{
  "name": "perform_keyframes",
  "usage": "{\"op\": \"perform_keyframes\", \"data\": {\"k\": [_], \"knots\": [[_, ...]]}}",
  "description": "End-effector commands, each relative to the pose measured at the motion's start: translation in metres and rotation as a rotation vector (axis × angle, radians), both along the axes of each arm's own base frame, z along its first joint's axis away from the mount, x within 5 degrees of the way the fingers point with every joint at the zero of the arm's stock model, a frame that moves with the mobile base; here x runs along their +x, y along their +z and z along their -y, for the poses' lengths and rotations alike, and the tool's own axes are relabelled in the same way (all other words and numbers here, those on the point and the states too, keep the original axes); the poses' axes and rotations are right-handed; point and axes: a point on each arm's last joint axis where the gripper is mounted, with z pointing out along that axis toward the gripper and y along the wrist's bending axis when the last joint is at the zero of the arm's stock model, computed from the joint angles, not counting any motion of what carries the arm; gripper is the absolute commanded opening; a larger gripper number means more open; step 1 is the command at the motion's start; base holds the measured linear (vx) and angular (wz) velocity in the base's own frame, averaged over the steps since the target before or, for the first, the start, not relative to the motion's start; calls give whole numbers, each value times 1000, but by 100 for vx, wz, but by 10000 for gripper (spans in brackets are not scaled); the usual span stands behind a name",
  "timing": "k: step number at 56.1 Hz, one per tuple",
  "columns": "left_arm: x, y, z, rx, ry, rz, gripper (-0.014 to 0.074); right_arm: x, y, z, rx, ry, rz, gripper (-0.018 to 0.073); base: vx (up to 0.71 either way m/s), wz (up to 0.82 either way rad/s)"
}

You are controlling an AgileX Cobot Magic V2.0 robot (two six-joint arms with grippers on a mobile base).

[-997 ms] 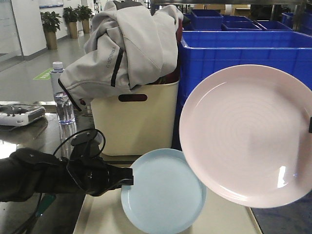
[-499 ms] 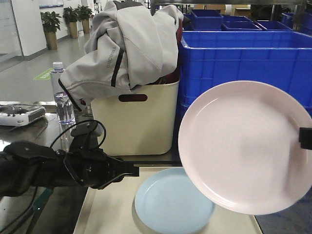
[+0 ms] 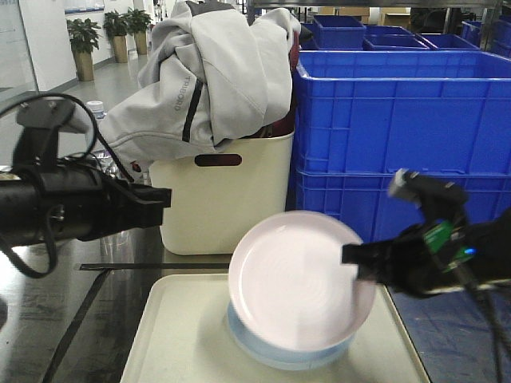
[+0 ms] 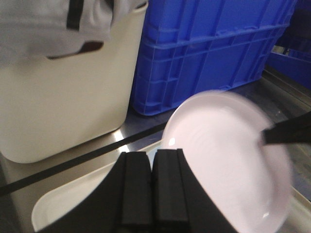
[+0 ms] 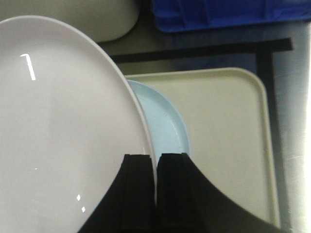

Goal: Grab plate from conveyor and place on tray
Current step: 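Open left gripper, lower pink plate onto the blue plate with right gripper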

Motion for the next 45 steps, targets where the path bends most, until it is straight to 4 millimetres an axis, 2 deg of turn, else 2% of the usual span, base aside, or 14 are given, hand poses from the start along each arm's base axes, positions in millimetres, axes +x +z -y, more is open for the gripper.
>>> {"op": "perform_keyframes", "data": {"k": [1, 6, 11, 25, 31, 36, 40, 45], "knots": [[-11, 26, -6, -47, 45, 85, -2, 13, 11, -2, 9, 20, 132, 2, 0, 0], [-11, 25, -6, -52, 45, 67, 0, 19, 1, -6, -8, 62, 126, 46, 0, 0], [-11, 24, -6, -50, 41, 62, 0, 22, -1, -8, 13, 71, 138, 134, 0, 0], [-11, 24, -5, -48, 36, 57, 0, 25, 1, -8, 12, 69, 184, 482, 0, 0], [-12, 22, -6, -10, 30, 59, 0, 23, 5, -7, -24, 88, 209, 568, 0, 0], [-12, 19, -8, 30, 39, 40, 0, 14, 18, -3, -103, 137, 256, 571, 0, 0], [-12, 14, -11, 78, 62, 3, 0, 2, 34, 1, -169, 167, 304, 525, 0, 0], [-13, 6, -17, 161, 100, -52, 0, -21, 58, 8, -237, 188, 338, 364, 0, 0]]}}
